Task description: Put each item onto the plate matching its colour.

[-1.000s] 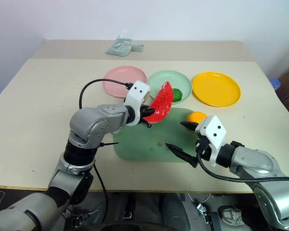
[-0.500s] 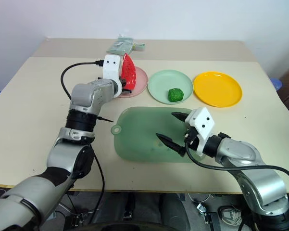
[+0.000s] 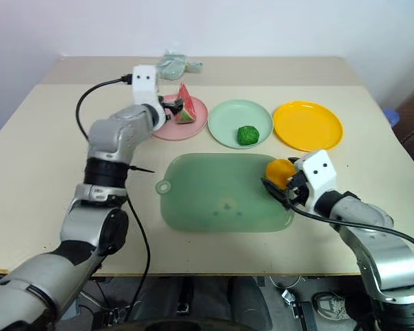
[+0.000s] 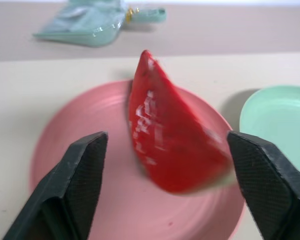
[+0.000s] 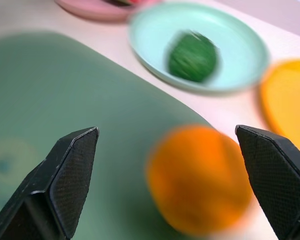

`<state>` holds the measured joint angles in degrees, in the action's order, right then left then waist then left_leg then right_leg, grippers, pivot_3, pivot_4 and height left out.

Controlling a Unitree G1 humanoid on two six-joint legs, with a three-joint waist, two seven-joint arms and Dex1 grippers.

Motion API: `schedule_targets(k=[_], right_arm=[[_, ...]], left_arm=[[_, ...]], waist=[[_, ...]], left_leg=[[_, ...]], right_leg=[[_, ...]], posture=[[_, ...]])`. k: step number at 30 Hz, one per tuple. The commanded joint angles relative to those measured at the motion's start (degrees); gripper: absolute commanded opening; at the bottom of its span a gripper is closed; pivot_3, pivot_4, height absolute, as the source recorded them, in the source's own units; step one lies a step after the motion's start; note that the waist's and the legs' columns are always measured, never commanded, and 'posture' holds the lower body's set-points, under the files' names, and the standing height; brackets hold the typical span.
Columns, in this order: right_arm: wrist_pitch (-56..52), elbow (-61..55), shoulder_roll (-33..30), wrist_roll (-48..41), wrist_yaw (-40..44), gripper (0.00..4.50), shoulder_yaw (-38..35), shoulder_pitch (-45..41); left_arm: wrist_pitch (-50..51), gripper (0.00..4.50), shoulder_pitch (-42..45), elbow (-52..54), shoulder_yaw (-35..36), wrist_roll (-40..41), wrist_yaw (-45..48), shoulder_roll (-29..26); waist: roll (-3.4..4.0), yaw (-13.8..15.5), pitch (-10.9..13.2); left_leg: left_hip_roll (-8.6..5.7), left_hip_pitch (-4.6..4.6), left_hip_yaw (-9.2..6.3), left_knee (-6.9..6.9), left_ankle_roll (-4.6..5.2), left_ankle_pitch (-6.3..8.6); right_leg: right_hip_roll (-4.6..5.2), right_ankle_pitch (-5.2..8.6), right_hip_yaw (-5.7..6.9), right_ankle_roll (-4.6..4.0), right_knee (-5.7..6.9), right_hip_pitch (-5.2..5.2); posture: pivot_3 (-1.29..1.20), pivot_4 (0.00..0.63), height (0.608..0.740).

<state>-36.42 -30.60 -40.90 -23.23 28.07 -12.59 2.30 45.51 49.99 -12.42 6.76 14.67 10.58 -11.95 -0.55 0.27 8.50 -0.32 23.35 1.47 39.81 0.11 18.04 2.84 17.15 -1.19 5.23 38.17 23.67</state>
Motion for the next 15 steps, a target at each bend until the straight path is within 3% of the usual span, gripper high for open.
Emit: schedule_targets(k=[1,5,9,12,15], right_arm=[[1.28,0.24,-0.09,1.19,0.51,4.5,-0.59,0.23],[0.76,3.2,1.86,1.87,-0.64,4.5,0.95,-2.01],[-0.35,6.82,3.4,2.07,-1.48,4.5,0.93,-4.77],[-1.15,8.08,3.31,2.51,-1.29,3.71,1.32,-5.35],[0.04,7.49,3.42,3.05,-1.11,2.28,1.3,-5.53]], left_arm=[[-3.46,3.97,-8.77,13.47,-4.27,3.85,14.7,-6.57],[-6.98,3.97,-19.89,22.1,-6.77,6.14,26.3,-14.07],[-7.79,3.97,-24.38,24.56,-8.88,5.63,29.32,-16.92],[-7.78,4.01,-25.31,25.88,-9.17,5.71,28.74,-15.95],[-7.2,4.01,-25.57,26.96,-9.0,6.34,28.37,-14.88]], waist=[[0.01,-0.1,-0.01],[0.03,0.37,-0.01],[0.03,0.68,-0.01],[0.03,0.51,-0.02],[0.04,0.39,-0.03]], left_leg=[[0.0,-0.03,0.0,-0.03,-0.02,-0.01],[0.0,-0.04,-0.01,0.02,-0.06,-0.03],[-0.03,-0.06,-0.09,0.07,-0.01,0.0],[-0.04,-0.05,-0.09,0.07,0.05,0.03],[-0.02,-0.07,-0.09,0.06,0.07,0.04]], right_leg=[[0.0,0.0,-0.01,0.0,0.0,-0.01],[0.03,0.0,0.0,-0.01,-0.03,-0.06],[0.1,0.0,0.08,-0.02,-0.08,-0.19],[0.11,0.0,0.08,-0.02,-0.08,-0.19],[0.08,0.0,0.08,-0.02,-0.06,-0.2]], posture=[[0.0,0.15,0.74],[0.0,0.15,0.74],[0.0,0.15,0.74],[0.0,0.15,0.74],[0.0,0.15,0.74]])
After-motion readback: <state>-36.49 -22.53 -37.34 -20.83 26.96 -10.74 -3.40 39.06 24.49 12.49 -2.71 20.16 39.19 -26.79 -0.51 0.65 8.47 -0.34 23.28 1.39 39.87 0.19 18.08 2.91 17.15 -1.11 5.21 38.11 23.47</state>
